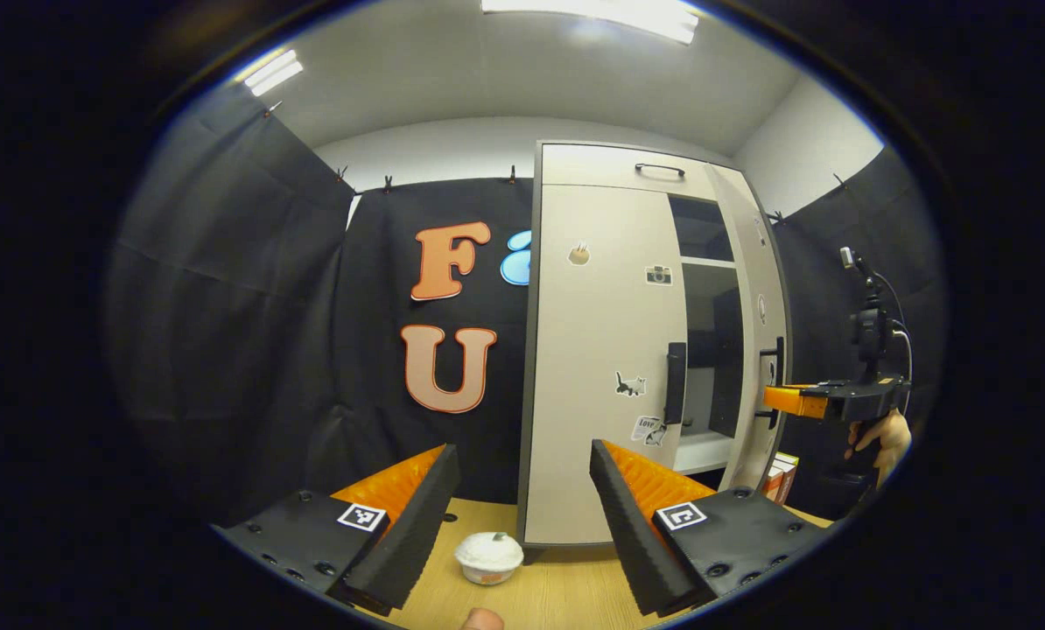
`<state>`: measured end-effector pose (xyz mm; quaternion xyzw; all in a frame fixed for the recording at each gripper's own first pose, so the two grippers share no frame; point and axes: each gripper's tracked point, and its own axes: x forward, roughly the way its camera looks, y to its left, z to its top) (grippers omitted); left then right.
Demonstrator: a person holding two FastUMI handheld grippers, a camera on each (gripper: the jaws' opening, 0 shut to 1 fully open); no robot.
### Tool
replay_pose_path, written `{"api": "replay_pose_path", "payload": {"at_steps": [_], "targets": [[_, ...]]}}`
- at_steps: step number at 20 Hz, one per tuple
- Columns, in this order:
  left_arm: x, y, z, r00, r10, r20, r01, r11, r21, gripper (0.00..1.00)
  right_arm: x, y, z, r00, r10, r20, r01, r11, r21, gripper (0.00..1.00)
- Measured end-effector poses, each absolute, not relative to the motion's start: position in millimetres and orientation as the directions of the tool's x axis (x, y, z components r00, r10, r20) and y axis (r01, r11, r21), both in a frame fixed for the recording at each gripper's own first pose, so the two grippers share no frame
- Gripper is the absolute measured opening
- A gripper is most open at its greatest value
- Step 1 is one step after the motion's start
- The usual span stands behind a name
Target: Open the right door of the double-door shoe cabinet with the right hand, and open the left door with the left hand.
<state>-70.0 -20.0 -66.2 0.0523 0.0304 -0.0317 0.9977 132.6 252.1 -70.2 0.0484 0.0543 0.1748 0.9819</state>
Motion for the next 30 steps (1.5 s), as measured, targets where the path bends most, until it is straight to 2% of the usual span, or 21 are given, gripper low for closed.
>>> {"api": "replay_pose_path", "payload": {"at_steps": [2,3,11,18,24,30], "targets": [[-72,-32,-66,0.994,-0.081,-0.069,0.088,0.99,0.106,0.96,130,246,-70,0.933,0.349,-0.089,-0.339,0.935,0.109,0.11],[-73,-38,-65,0.994,-0.091,-0.066,0.098,0.989,0.111,0.96,126,243,-70,0.933,0.349,-0.093,-0.337,0.934,0.119,0.06],[-74,-72,-82,0.983,-0.158,-0.096,0.167,0.981,0.094,0.96,119,208,-67,0.96,0.271,-0.069,-0.264,0.96,0.091,0.05],[-76,-89,-76,0.982,-0.167,-0.083,0.176,0.978,0.113,0.96,116,176,-66,0.983,0.171,-0.06,-0.167,0.983,0.071,0.0],[-74,-97,-69,0.983,-0.171,-0.066,0.178,0.975,0.132,0.96,114,169,-68,0.983,0.171,-0.069,-0.164,0.981,0.101,0.0],[-68,-107,-74,0.98,-0.185,-0.076,0.194,0.972,0.13,0.95,115,140,-69,0.994,0.081,-0.069,-0.076,0.994,0.076,0.0]]}}
